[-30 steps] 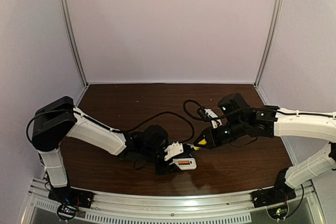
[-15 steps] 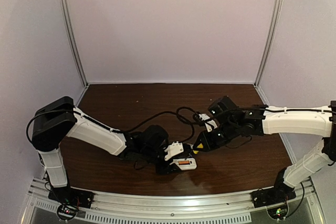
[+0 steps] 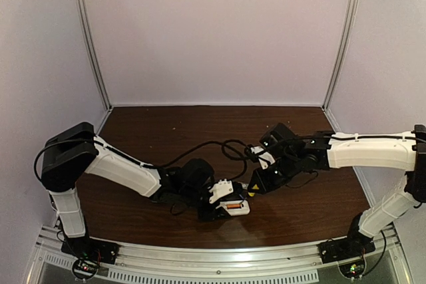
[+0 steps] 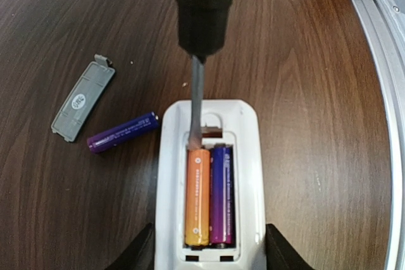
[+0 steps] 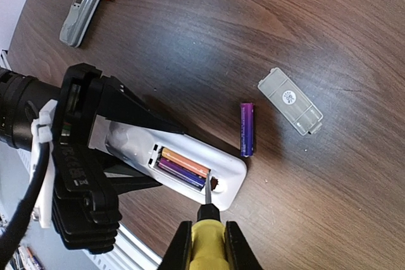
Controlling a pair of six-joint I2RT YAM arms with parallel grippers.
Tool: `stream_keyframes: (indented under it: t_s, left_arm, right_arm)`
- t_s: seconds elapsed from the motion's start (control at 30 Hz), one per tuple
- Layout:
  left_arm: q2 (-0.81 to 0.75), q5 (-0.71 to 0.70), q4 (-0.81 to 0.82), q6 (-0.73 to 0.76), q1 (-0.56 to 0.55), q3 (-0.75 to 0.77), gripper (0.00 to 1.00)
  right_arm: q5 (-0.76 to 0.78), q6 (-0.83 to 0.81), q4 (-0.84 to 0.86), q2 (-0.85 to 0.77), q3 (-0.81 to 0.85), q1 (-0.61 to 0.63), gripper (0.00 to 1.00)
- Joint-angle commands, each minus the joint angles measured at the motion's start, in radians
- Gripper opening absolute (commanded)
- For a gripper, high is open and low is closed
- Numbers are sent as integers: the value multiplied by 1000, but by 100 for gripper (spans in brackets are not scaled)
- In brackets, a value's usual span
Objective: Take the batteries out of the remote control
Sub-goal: Remove the battery from the remote control without the battery cover.
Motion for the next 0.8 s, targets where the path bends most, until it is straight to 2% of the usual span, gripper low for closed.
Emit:
stream_keyframes:
  t_s: [0.0,0.43,0.77]
  left_arm:
    - [43,-12,-92,-14,-5,8,0]
    - [46,-18,-96,-13,-5,12,0]
    - [48,-28,-98,-14,-4,14,0]
  right_arm:
    - [25,-23,-13,13,25,6,0]
    - [62,-70,-98,63,85,18,0]
    - [116,-106,-206,147,184,86,0]
